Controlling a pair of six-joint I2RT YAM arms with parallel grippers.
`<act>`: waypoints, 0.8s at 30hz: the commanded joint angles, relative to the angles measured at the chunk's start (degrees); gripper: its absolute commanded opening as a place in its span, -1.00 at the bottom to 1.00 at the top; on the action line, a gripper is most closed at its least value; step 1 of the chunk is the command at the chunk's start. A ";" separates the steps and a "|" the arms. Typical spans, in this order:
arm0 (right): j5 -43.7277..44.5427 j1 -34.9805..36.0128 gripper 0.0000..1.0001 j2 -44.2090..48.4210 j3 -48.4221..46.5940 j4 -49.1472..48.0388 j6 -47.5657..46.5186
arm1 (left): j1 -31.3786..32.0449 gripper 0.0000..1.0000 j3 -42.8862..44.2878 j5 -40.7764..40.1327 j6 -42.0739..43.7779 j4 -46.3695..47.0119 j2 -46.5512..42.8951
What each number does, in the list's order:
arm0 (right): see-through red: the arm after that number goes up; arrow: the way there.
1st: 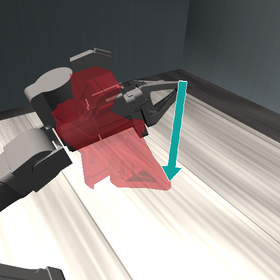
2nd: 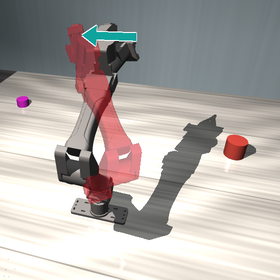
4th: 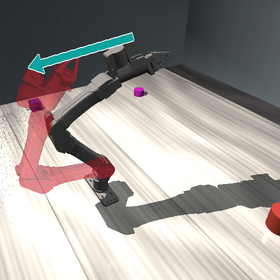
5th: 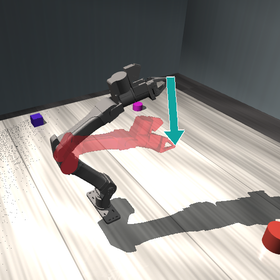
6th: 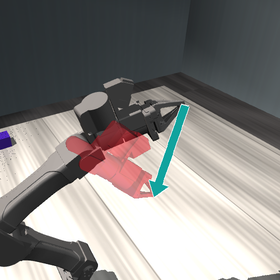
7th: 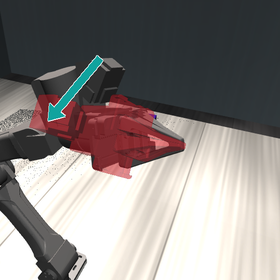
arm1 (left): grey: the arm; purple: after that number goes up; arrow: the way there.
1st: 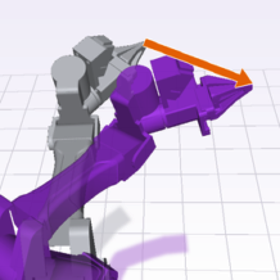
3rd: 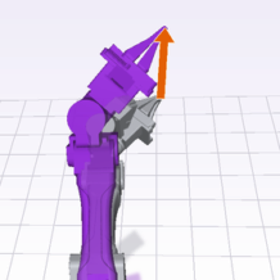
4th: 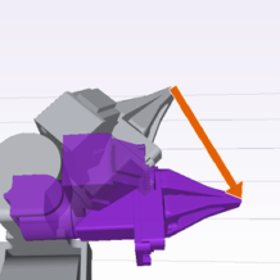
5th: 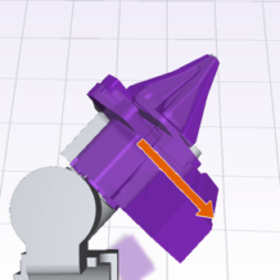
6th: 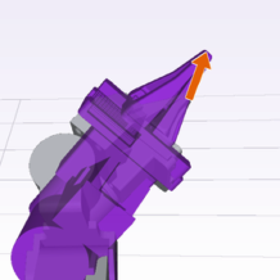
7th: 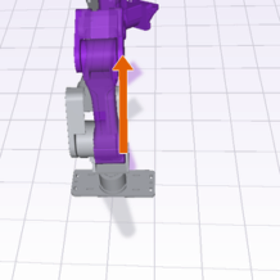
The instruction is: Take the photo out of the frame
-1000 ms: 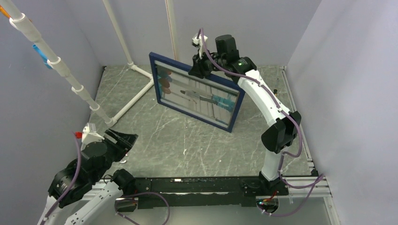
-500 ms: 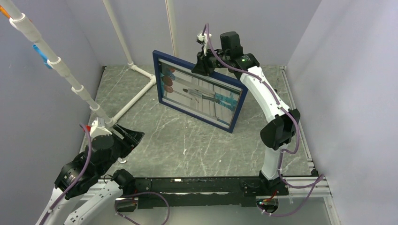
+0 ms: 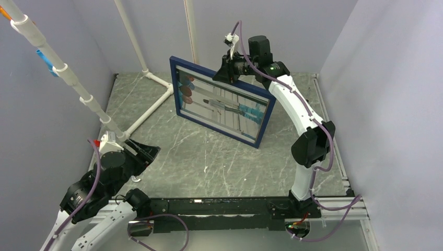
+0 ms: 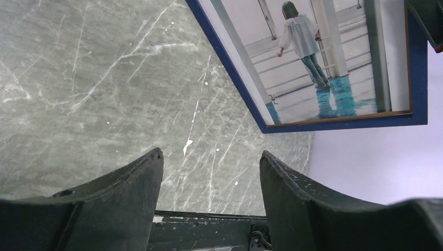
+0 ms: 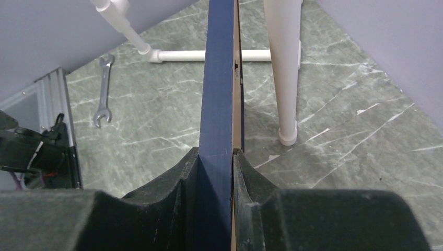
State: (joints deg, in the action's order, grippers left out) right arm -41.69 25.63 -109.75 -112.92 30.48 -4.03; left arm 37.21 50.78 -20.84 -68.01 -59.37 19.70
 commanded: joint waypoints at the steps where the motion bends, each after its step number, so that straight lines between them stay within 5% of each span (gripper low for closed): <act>1: -1.41 2.61 -1.00 -12.38 5.74 17.18 8.42 | 0.20 0.42 1.36 -0.11 1.50 1.51 -0.89; 7: 3.49 4.75 -1.00 -12.35 1.71 21.03 9.32 | 0.17 0.41 2.08 -0.18 1.52 0.76 -1.12; 18: -0.86 2.09 -1.00 4.83 26.50 7.71 14.24 | 0.18 0.44 1.63 1.20 3.39 3.24 -0.38; 24: 0.06 3.30 -1.00 -1.13 18.69 9.13 15.35 | 0.11 0.43 1.26 2.02 3.26 4.36 0.15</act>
State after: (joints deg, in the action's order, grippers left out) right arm -43.57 29.08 -98.89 -97.62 23.00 8.54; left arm 37.21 50.92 -20.16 -66.13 -57.63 18.94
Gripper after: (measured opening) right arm 0.274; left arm 0.716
